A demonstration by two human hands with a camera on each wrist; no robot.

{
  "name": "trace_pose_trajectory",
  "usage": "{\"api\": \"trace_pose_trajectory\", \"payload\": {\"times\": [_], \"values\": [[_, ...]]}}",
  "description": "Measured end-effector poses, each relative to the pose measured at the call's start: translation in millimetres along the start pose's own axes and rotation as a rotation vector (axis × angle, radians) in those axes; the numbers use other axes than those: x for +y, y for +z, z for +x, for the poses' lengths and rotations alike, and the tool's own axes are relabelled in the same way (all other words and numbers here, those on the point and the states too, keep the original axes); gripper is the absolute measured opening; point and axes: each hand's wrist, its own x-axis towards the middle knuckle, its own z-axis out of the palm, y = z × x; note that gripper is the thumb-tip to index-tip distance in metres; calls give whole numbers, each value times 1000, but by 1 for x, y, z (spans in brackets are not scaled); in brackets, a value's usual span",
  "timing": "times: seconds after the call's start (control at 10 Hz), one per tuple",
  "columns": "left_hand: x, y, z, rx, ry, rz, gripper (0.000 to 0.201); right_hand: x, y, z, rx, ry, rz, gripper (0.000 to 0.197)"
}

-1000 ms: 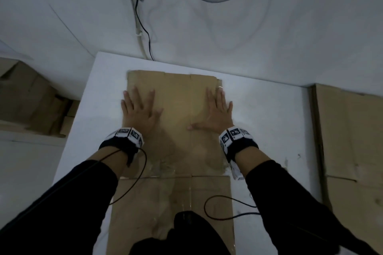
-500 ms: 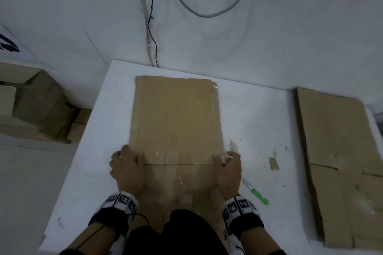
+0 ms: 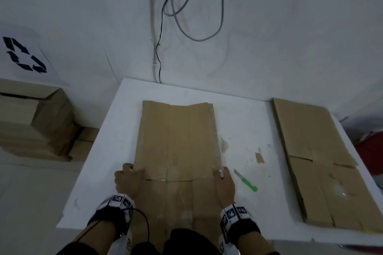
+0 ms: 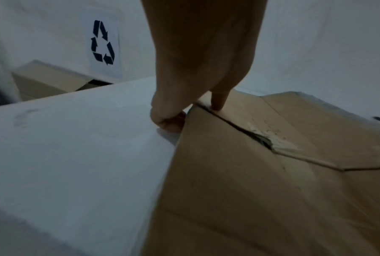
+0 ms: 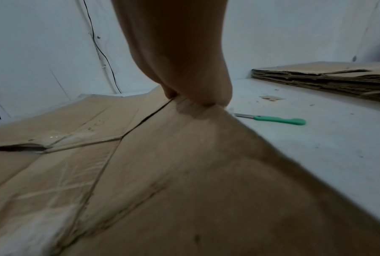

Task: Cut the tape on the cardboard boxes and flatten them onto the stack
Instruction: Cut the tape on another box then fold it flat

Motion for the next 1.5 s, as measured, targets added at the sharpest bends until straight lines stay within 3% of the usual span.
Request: {"api": "trace_pose_trajectory", "payload": {"times": [0.1,0.3,0.4,0.5,0.7,0.9,1.0,1.1,1.2,1.4,1.5], "values": [[-19,-11,-18,-293,115,-183,29,9,-6,-21,60,-78,77,32],[-3,-9,-53,-235,349,-180,28,2,-39,-43,128,-23,82,25],[20,1,-60,-271,477,-164,26,-4,-71,-38,208,-37,118,32],[54,19,-75,-316,580,-188,24,-10,-112,-29,220,-37,103,8],[128,92,-111,-459,715,-236,25,-3,-208,14,389,-23,174,16],[203,212,-169,-654,729,-257,26,38,-348,90,535,11,52,30],[235,280,-198,-677,705,-258,29,60,-406,127,493,31,23,34],[256,344,-224,-676,648,-238,32,82,-461,177,547,89,-6,27],[262,396,-238,-665,572,-201,36,112,-491,220,433,57,-33,24],[262,447,-243,-578,490,-163,38,137,-502,279,339,86,-19,17],[258,462,-241,-564,422,-123,39,148,-500,297,272,172,-123,35]]}}
